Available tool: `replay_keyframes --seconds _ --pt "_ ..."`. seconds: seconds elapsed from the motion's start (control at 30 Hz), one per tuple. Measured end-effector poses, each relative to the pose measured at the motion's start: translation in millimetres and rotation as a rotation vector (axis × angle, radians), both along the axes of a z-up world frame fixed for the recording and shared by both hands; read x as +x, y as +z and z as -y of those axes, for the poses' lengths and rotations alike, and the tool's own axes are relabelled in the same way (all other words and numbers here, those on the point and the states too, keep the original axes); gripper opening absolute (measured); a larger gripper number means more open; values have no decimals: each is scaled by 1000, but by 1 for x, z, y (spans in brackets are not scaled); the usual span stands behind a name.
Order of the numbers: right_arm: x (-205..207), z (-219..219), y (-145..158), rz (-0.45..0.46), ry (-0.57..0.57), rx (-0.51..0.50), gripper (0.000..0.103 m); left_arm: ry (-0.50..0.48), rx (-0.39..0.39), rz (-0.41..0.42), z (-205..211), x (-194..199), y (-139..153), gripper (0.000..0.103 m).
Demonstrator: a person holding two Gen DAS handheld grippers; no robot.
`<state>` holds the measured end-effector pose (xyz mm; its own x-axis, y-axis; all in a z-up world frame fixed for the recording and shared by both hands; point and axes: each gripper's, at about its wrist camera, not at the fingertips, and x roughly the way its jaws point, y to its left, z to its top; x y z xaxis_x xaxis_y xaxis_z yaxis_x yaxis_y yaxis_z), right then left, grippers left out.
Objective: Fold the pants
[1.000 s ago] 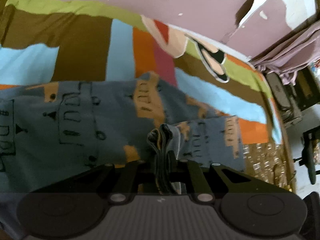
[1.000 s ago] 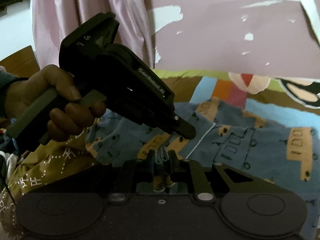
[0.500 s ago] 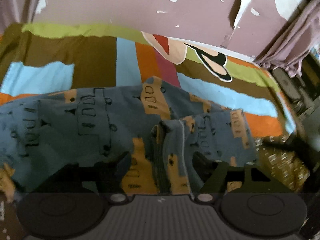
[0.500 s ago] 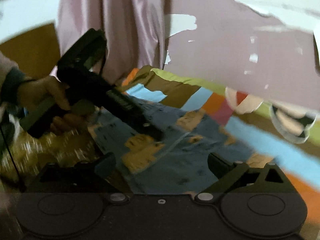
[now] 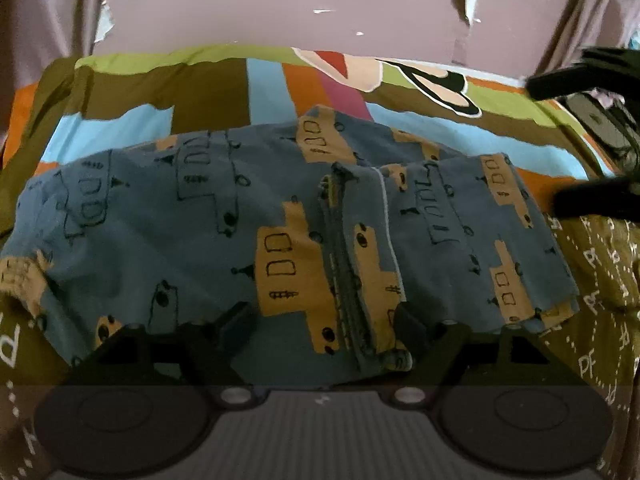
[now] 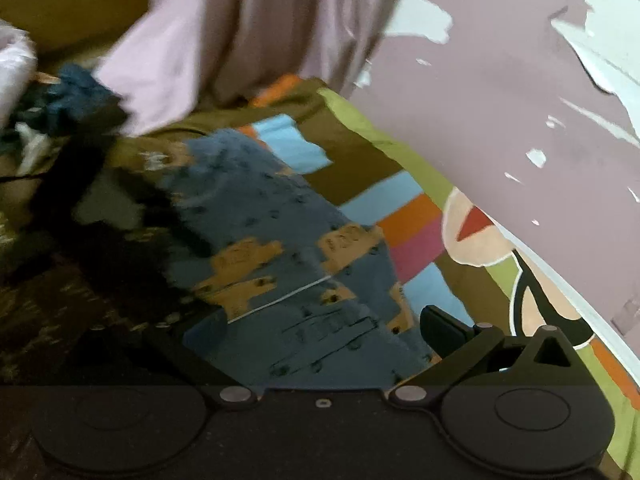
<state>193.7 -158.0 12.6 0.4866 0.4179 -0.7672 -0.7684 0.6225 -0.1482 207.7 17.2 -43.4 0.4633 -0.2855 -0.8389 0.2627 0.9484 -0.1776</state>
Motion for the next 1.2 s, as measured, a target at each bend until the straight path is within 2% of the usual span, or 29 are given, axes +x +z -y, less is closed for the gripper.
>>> replay_keyframes --seconds 0.1,0.2,0.3,0.37,0.47,0.53,0.63,0.7,0.77,0.83,0.9,1.0,1.07,1.2 --pt "17 -8 -25 81 -33 52 102 20 0 7 0 -4 -1 84" --pt "35 -18 -53 32 -31 89 102 -5 26 19 3 -5 -1 85" --pt "45 -32 -73 51 -48 55 102 -3 21 23 3 -5 -3 87" --pt "54 -39 -84 84 -67 -5 102 1 18 32 3 -5 -5 88" --pt "63 -40 -82 126 -68 4 102 -18 20 46 2 -8 -5 88" --pt "62 -37 -76 143 -77 20 102 -32 -9 40 -3 -10 -2 90" --pt "53 -24 -59 124 -108 106 102 -10 -147 52 -27 -20 9 95" --pt "40 -15 -48 100 -105 163 102 51 -187 110 -48 -32 16 98" --pt "29 -7 -41 63 -92 206 102 153 -186 179 -71 -44 21 97" --pt "18 -1 -38 14 -73 242 102 281 -183 229 -97 -51 21 88" --pt "10 0 -40 -26 -67 248 101 393 -201 231 -120 -50 19 81" --pt "1 -2 -49 -78 -72 230 97 531 -247 209 -150 -37 13 79" --pt "-3 -6 -56 -87 -76 209 96 559 -260 187 -162 -23 7 79" --pt "-8 -21 -77 -37 -54 77 95 579 -248 148 -171 -1 -4 79"
